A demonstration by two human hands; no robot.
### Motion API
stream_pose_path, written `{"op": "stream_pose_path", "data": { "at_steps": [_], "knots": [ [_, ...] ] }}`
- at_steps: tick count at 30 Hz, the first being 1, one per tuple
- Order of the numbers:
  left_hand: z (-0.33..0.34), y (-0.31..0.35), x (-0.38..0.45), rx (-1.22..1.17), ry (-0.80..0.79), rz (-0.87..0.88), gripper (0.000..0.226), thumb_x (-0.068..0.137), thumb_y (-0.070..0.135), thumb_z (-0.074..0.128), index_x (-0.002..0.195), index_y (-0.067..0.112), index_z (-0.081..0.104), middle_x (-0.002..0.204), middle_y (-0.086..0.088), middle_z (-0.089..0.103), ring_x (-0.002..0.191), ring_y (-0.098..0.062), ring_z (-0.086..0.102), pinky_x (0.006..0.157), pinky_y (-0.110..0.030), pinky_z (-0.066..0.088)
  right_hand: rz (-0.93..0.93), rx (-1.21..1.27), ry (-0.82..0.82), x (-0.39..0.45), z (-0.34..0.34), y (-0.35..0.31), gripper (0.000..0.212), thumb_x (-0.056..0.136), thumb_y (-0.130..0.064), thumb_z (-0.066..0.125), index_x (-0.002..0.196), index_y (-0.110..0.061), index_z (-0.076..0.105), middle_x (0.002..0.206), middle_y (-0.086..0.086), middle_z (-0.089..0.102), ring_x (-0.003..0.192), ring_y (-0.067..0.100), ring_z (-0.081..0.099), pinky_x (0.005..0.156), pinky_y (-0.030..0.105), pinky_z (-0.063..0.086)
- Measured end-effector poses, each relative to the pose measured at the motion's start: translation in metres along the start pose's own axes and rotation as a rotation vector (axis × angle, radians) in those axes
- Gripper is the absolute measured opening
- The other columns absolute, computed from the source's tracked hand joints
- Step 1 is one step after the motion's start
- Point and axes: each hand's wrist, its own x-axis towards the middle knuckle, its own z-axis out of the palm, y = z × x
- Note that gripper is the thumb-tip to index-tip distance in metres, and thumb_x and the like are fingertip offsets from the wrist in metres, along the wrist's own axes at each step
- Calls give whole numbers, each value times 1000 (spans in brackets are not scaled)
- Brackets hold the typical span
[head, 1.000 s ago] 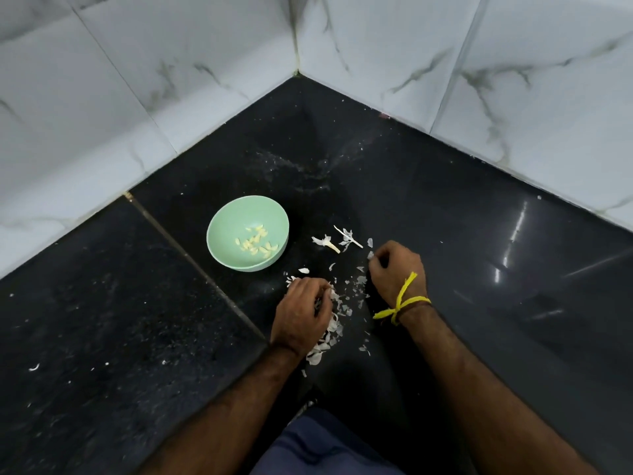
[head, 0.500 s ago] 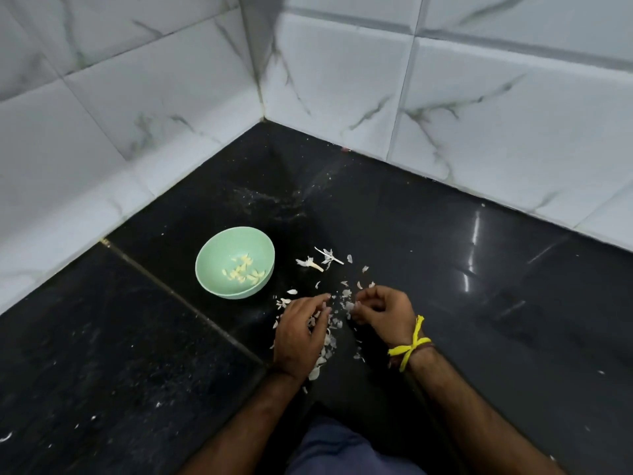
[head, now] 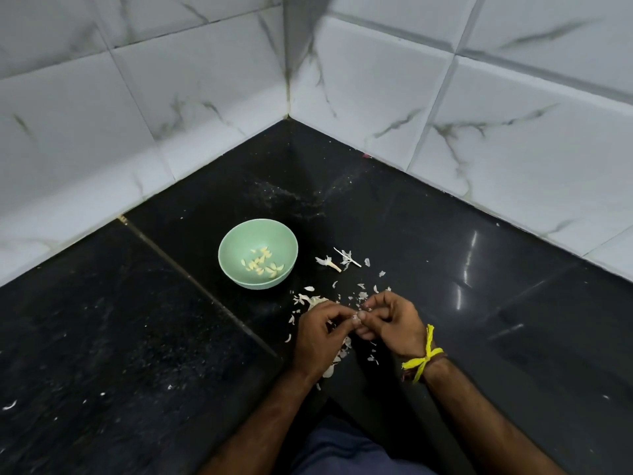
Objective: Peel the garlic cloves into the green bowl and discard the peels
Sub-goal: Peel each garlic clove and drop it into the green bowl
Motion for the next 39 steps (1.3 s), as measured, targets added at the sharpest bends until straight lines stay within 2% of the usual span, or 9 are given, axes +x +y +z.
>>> {"op": "stream_pose_path", "data": {
  "at_steps": [4, 9, 15, 17, 22, 27, 31, 34, 39],
  "knots": [
    [2, 5, 2, 32, 57, 26, 9, 84, 27, 74, 84, 19, 78, 77, 10, 70, 76, -8, 66, 70, -32, 54, -30, -72, 25, 5, -3, -6, 7, 88, -4, 69, 90, 1, 65, 70, 13, 73, 61, 21, 69, 57, 29, 56],
    [6, 9, 6, -50, 106, -110, 21, 86, 37, 69, 83, 18, 78, 78, 10, 74, 76, -11, 70, 72, -39, 58, -160, -402, 182, 3, -8, 0, 19, 86, -4, 68, 84, -22, 74, 73, -8, 73, 71, 4, 69, 70, 26, 57],
    [8, 21, 9, -246, 80, -288, 11, 93, 14, 70, 86, 11, 78, 80, -7, 76, 82, -33, 71, 78, -43, 58, -171, -263, 183, -2, -6, -2, 7, 84, -15, 76, 85, -22, 74, 71, -6, 74, 68, 6, 70, 66, 21, 56],
    [8, 25, 8, -285, 41, -302, 12, 94, 9, 68, 87, 6, 77, 83, -11, 76, 83, -30, 72, 80, -41, 57, -173, -95, 113, 1, -4, -2, 16, 81, -11, 79, 96, -17, 75, 84, 0, 76, 80, 13, 72, 70, 24, 57],
    [9, 34, 7, -318, 5, -320, 14, 94, 6, 67, 83, 1, 74, 79, -10, 73, 76, -14, 66, 73, -28, 54, -179, 123, 82, -2, -3, -2, 7, 83, -4, 75, 90, -2, 75, 82, 7, 76, 76, 15, 72, 67, 23, 56],
    [15, 26, 5, -16, 36, -241, 19, 94, 13, 65, 77, 14, 72, 73, -2, 71, 67, -13, 65, 65, -32, 53, -67, 333, 151, -3, -11, 4, 4, 88, -2, 69, 90, 1, 70, 86, 16, 75, 83, 34, 72, 76, 43, 60],
    [19, 10, 0, 365, 45, -27, 40, 96, 41, 51, 67, 14, 56, 67, 4, 57, 68, -18, 55, 68, -36, 47, -72, 273, 173, 0, -28, 5, 6, 85, 0, 72, 86, -6, 74, 80, 17, 74, 72, 23, 70, 70, 36, 61],
    [24, 1, -5, 546, 22, 124, 40, 101, 37, 46, 67, 17, 51, 70, 3, 52, 71, -18, 50, 74, -36, 44, -69, 149, 188, -3, -33, 11, 9, 85, -2, 73, 82, -11, 75, 77, 14, 73, 69, 19, 68, 67, 31, 60],
    [31, -20, -10, 646, 8, 273, 23, 96, 29, 58, 80, 16, 67, 81, 2, 63, 79, -22, 59, 79, -40, 47, 0, 10, 178, -8, -34, 24, 14, 85, -3, 72, 78, -15, 71, 72, 6, 73, 68, 20, 71, 67, 35, 60]
  ]
}}
